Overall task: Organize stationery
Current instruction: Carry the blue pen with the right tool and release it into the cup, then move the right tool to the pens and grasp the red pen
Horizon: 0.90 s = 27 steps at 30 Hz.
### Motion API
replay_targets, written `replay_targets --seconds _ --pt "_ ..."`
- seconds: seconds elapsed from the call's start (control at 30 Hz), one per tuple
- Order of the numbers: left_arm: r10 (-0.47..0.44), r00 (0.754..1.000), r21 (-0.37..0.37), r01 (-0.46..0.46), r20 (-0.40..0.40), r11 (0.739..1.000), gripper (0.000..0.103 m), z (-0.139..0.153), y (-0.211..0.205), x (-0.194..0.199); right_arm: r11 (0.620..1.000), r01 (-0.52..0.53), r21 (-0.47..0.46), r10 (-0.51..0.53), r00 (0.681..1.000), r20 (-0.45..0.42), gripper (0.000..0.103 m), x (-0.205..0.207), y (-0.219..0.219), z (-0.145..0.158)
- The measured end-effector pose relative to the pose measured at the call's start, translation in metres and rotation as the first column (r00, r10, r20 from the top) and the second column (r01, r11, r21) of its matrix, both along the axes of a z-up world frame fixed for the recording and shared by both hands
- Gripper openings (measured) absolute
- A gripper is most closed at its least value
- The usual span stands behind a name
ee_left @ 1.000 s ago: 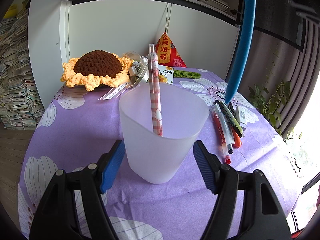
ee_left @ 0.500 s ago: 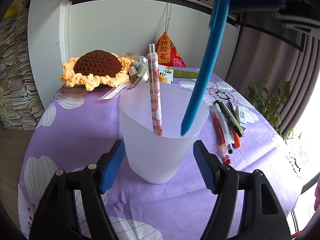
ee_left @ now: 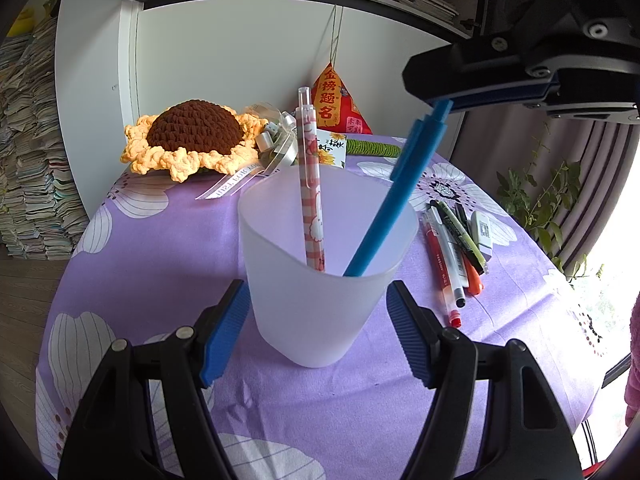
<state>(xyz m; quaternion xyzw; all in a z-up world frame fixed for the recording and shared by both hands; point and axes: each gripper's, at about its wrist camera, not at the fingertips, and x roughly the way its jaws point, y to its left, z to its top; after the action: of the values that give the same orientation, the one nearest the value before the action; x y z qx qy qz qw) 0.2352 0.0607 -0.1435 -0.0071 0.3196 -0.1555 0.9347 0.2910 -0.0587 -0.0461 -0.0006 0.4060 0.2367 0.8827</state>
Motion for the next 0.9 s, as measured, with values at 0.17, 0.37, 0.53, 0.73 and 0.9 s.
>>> replay_targets --seconds 0.17,0.37,0.53,0.73,0.9 --pt "0.0 1.0 0.0 0.0 0.0 1.0 0.07 0.0 0.0 0.0 0.999 0.041 0.025 -0.041 0.999 0.021 0.014 -0.003 -0.018 0.007" --pt "0.0 1.0 0.0 0.0 0.0 1.0 0.07 0.0 0.0 0.0 0.974 0.227 0.011 -0.225 0.971 -0.076 0.014 0.023 -0.067 -0.009" --pt "0.0 1.0 0.0 0.0 0.0 1.0 0.07 0.0 0.0 0.0 0.94 0.334 -0.064 -0.34 0.917 -0.21 0.014 0.055 -0.093 -0.053" --pt "-0.001 1.0 0.0 0.001 0.0 1.0 0.07 0.0 0.0 0.0 0.932 0.36 -0.047 -0.355 0.879 -0.319 0.014 0.078 -0.103 -0.086" --pt "-0.001 1.0 0.0 0.001 0.0 1.0 0.07 0.0 0.0 0.0 0.929 0.361 -0.076 -0.365 0.873 -0.323 0.014 0.091 -0.099 -0.094"
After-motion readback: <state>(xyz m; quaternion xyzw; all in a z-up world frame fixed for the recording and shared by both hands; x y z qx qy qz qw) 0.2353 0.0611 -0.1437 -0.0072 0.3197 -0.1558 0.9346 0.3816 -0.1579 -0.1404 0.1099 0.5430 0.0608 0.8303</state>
